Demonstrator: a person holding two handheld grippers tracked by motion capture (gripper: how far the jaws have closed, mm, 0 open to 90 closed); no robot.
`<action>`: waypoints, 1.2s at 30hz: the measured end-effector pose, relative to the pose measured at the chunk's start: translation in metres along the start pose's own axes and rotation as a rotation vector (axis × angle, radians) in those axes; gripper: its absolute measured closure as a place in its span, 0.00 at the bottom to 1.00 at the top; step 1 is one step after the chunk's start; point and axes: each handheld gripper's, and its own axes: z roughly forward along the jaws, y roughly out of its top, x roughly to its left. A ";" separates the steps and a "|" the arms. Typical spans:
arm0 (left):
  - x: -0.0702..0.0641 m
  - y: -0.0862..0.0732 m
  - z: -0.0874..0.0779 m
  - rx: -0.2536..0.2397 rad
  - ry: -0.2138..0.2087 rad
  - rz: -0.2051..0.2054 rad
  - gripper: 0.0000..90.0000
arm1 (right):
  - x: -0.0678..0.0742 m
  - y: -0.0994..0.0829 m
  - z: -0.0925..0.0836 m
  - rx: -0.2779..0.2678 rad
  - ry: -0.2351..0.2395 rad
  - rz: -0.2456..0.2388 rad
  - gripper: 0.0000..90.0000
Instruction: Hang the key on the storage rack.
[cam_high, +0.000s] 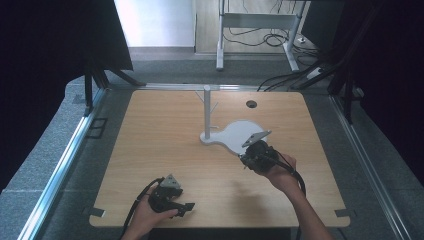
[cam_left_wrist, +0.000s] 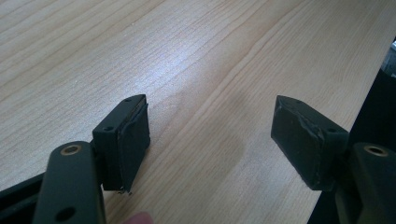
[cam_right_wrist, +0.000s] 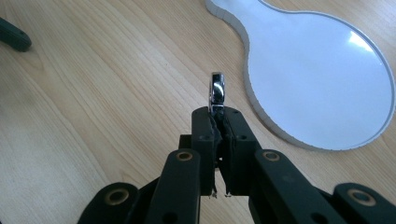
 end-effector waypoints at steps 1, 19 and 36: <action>0.000 0.000 0.000 0.002 0.002 0.007 0.32 | 0.000 0.001 0.000 0.000 0.002 -0.002 0.94; -0.003 0.001 0.001 0.008 -0.005 0.022 0.31 | 0.001 0.011 -0.002 -0.016 -0.005 -0.010 0.94; -0.002 0.001 -0.001 0.003 -0.004 0.021 0.31 | 0.006 0.032 0.004 -0.018 -0.005 -0.028 0.94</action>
